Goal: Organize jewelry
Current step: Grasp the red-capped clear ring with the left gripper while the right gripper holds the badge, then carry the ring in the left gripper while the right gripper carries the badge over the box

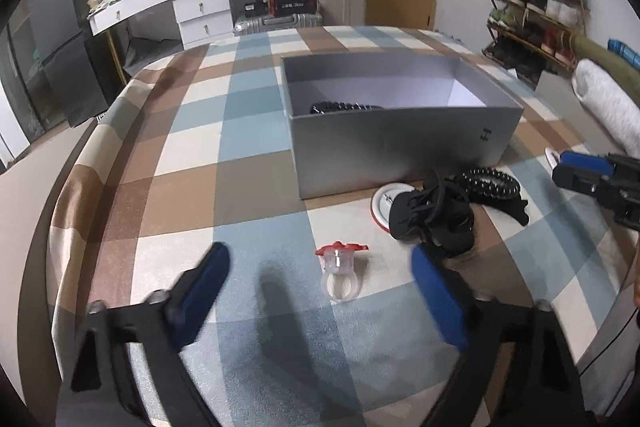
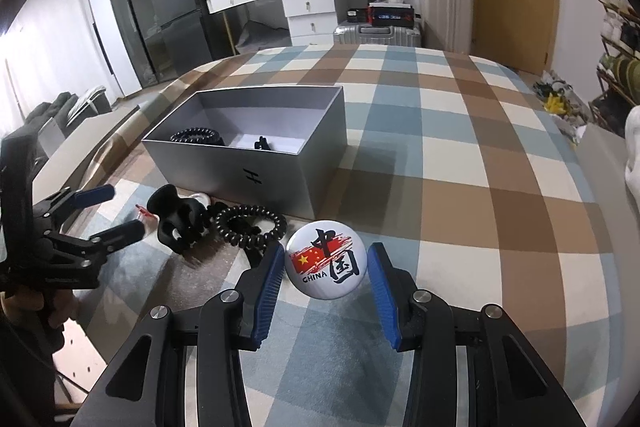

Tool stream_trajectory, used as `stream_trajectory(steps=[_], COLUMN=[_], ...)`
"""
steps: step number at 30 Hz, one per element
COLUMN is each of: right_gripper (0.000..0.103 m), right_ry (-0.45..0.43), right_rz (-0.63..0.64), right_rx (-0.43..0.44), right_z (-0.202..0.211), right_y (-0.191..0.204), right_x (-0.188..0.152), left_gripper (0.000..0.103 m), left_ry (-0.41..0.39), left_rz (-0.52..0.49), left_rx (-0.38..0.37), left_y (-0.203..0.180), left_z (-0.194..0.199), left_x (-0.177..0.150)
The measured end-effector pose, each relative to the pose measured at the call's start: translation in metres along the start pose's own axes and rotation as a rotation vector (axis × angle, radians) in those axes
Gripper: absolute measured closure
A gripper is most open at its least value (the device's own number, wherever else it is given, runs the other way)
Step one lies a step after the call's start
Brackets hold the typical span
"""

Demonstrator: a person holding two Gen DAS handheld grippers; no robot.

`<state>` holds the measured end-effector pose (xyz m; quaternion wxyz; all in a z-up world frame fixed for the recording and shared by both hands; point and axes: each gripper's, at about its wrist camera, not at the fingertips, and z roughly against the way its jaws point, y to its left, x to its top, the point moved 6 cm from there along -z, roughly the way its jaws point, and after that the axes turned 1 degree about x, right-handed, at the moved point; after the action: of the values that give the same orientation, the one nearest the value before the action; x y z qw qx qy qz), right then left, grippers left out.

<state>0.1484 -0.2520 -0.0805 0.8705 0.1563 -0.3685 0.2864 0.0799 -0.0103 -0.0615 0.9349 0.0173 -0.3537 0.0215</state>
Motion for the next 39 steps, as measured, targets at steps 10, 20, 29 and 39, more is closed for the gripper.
stream_trajectory(steps=[10, 20, 29, 39], right_gripper=[0.061, 0.061, 0.061, 0.061], right_ry=[-0.012, -0.019, -0.057, -0.113], right_rz=[0.013, 0.014, -0.010, -0.014], right_rx=[0.007, 0.009, 0.034, 0.069], right_z=[0.004, 0.004, 0.010, 0.020], right_y=[0.005, 0.006, 0.004, 0.008], right_x=[0.002, 0.002, 0.006, 0.013], left_gripper=[0.086, 0.086, 0.087, 0.087], left_ry=[0.010, -0.033, -0.110, -0.217], left_rz=[-0.012, -0.006, 0.019, 0.013], left_rx=[-0.045, -0.051, -0.090, -0.102], left_y=[-0.004, -0.003, 0.000, 0.000], left_z=[0.000, 0.006, 0.017, 0.039], left_x=[-0.005, 0.000, 0.008, 0.023])
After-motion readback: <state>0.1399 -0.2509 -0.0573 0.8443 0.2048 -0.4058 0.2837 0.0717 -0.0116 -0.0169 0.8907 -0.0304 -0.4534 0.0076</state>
